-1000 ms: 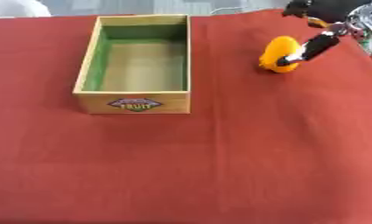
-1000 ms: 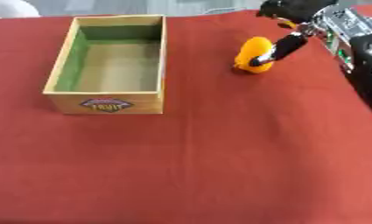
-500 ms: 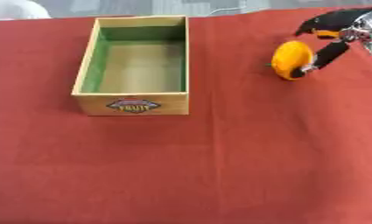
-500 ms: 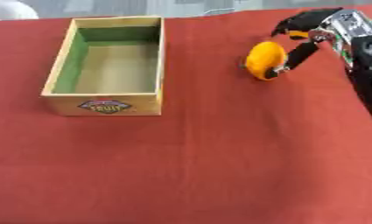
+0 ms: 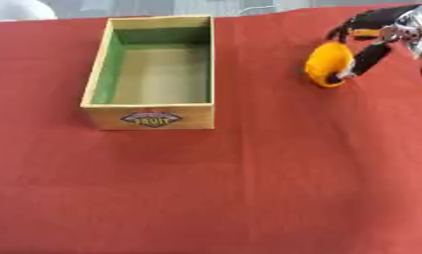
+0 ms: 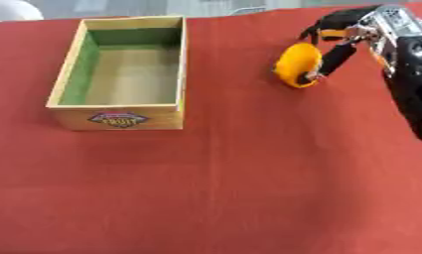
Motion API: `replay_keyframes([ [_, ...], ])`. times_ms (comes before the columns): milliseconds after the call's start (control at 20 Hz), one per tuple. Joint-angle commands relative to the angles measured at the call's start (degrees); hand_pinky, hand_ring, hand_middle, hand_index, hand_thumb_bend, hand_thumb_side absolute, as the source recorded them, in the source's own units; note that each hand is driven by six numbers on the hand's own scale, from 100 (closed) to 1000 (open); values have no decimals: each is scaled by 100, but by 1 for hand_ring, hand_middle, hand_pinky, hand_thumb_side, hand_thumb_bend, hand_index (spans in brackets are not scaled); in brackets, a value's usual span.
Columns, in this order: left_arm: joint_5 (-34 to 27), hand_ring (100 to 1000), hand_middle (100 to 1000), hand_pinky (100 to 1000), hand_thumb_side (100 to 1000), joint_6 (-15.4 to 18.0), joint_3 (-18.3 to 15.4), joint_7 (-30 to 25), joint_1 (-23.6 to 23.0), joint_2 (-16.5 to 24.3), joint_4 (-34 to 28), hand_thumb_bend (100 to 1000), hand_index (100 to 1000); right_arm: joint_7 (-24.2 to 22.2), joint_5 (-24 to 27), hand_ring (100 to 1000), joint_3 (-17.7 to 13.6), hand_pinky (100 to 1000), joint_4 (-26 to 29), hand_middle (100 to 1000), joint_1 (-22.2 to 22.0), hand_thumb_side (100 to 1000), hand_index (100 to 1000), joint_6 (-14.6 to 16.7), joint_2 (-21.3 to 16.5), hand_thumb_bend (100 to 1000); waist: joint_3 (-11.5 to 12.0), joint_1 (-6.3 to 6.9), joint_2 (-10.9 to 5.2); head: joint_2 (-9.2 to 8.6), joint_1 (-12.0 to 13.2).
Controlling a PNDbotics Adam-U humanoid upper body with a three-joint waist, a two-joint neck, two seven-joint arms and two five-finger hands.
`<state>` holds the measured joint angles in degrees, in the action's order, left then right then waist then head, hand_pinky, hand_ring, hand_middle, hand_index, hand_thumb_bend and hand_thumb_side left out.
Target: Pick up objects on the table and place them in the box.
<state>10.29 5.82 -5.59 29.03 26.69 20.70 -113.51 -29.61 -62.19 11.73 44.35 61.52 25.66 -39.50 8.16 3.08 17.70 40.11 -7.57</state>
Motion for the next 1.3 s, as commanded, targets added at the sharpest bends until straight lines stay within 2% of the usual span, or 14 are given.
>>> replay_keyframes([
  [50,19,648,715,609,939,0,-63,-9,57,137,-108,147,851,18,301,882,11,872,220,674,96,633,893,-55,-152,411,2,-12,-102,-26,26],
  [250,26,649,716,609,938,7,-63,-24,64,139,-108,148,852,-114,655,863,104,862,339,622,67,578,868,-272,-206,278,7,-21,-102,-35,33],
  [350,30,650,716,610,937,9,-63,-33,64,138,-108,147,852,-205,831,855,155,858,408,591,60,540,826,-370,-228,196,9,-28,-100,-36,30],
  [550,44,650,716,610,938,14,-66,-58,69,140,-108,147,852,-426,1132,852,278,857,536,572,38,537,819,-570,-289,176,16,-39,-99,-29,27],
  [700,49,649,715,610,937,17,-75,-60,73,135,-108,145,852,-575,1236,846,326,853,602,536,26,510,765,-655,-299,104,20,-45,-98,-35,23],
  [950,49,649,716,609,935,19,-79,-57,71,130,-108,142,852,-595,1389,818,344,831,692,492,28,400,618,-715,-300,100,21,-49,-99,-43,21],
  [1050,51,649,716,610,936,17,-78,-59,70,132,-108,142,852,-541,1477,805,340,818,736,481,27,321,593,-737,-304,100,18,-50,-104,-46,21],
  [1250,56,649,716,610,937,18,-78,-60,69,133,-108,143,852,-353,1670,778,328,796,909,459,37,256,551,-835,-323,100,11,-55,-130,-50,25],
  [1300,57,650,716,610,937,19,-78,-59,68,133,-108,143,852,-293,1725,761,323,783,975,438,49,201,525,-874,-327,100,9,-57,-139,-49,26],
])
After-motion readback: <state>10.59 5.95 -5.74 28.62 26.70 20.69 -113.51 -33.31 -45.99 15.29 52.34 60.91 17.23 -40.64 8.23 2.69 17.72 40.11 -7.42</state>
